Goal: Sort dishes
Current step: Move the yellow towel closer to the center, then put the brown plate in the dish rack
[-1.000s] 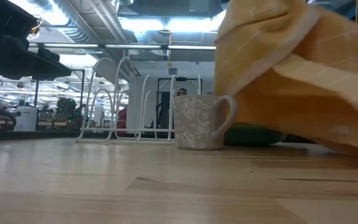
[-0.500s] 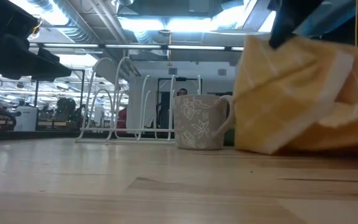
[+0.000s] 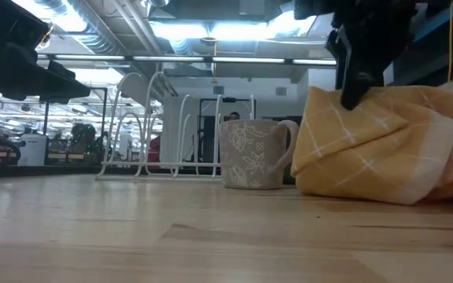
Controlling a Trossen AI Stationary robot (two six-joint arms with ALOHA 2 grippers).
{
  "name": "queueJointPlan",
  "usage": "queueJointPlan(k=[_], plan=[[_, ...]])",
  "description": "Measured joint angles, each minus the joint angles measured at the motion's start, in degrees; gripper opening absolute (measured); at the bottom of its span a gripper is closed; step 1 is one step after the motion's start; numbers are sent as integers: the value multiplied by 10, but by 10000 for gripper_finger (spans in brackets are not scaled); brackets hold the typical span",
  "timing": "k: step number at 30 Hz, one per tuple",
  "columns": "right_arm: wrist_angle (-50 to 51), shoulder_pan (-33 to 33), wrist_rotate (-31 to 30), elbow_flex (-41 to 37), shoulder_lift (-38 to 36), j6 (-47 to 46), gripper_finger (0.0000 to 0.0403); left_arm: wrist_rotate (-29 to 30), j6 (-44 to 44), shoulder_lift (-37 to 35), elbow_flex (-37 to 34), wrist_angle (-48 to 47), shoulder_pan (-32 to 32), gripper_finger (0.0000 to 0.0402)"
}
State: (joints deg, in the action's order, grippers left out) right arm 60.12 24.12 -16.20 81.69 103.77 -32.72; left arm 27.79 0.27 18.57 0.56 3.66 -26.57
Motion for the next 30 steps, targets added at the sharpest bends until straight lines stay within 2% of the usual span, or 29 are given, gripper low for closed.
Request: queueJointPlan(k=[6,10,12,14,19,21,24,30], plan=[[34,-35,150,30,-1,0,180,0,0,0,0,0,0,113],[109,-55,188,75,-1,0,181,0,0,0,0,0,0,113],[153,-64,171,99,-1,13,181,0,0,0,0,0,0,113],[194,-71,126,123,-1,34,181,0,0,0,0,0,0,113],[220,-92,-54,155,-2,92,182,0,0,0,0,0,0,113],[213,-108,-105,156,-2,115,182,0,0,0,0,0,0,113],[203,-148,-105,150,-2,161,182,0,0,0,0,0,0,113],[208,-247,-34,122,-1,243,182,0,84,0,0,0,0,113]])
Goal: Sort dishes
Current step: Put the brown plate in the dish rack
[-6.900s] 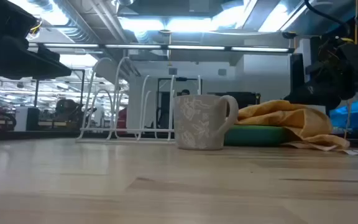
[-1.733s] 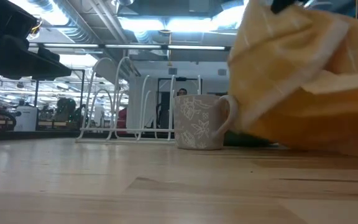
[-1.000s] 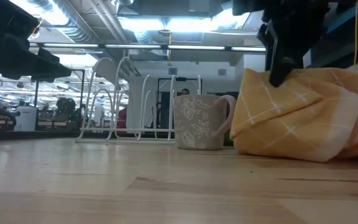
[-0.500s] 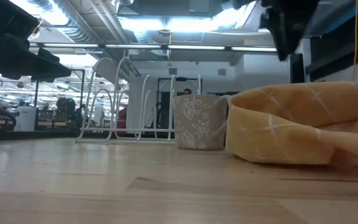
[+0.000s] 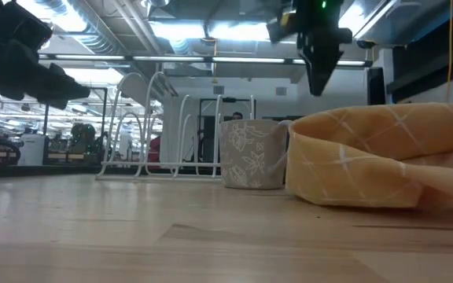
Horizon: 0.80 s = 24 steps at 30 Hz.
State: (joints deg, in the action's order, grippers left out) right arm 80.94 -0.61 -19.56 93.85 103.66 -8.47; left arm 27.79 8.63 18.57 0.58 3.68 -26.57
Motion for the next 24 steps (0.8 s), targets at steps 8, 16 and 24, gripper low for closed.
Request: queueJointPlan(k=[8,16,24], plan=[[-43,-120,74,-66,0,107,182,0,21,0,0,0,0,113],[-93,-177,127,-157,0,177,182,0,21,0,0,0,0,113],[-165,-177,108,-222,0,214,182,0,21,0,0,0,0,113]])
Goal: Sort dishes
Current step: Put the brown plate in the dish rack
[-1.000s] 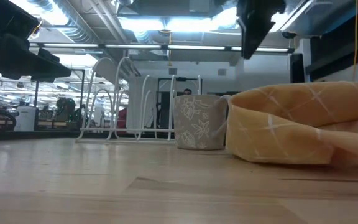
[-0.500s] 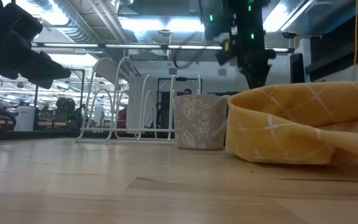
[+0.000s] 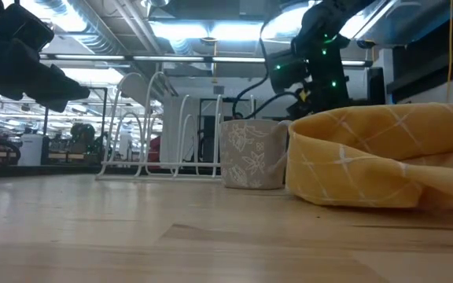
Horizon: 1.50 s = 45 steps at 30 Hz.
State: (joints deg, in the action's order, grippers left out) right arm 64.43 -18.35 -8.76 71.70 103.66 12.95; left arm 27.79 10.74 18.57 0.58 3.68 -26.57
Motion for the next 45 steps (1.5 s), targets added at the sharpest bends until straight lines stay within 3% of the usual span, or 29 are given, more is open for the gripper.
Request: queueJointPlan(k=[16,20,29,34,45], plan=[[-79,0,-18,-39,-1,30,177,0,0,0,0,0,0,113],[-80,0,-16,-39,-1,30,140,0,0,0,0,0,0,113],[-80,0,-7,-39,0,31,13,0,0,0,0,0,0,113],[-74,0,-12,-39,0,13,28,0,0,0,0,0,0,113],[3,0,-19,-23,-7,-10,16,0,0,0,0,0,0,113]])
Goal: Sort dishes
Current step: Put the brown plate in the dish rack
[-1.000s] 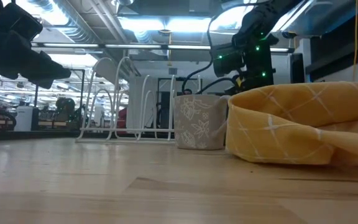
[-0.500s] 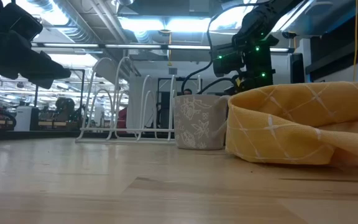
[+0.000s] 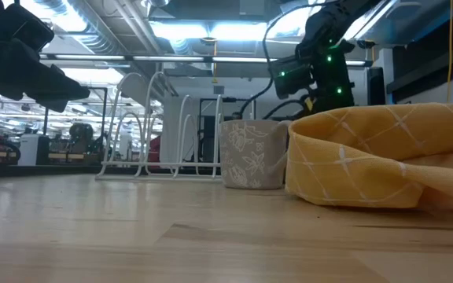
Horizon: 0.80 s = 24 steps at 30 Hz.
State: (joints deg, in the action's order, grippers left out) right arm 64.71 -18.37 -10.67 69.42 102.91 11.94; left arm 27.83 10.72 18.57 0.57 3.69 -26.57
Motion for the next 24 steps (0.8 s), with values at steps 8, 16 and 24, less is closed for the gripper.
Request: queueJointPlan(k=[8,16,24], plan=[[41,0,-3,63,-43,-4,11,0,0,0,0,0,0,113],[110,0,-32,161,-97,-30,11,0,0,0,0,0,0,113],[90,0,-40,301,-125,-49,12,0,0,0,0,0,0,113]])
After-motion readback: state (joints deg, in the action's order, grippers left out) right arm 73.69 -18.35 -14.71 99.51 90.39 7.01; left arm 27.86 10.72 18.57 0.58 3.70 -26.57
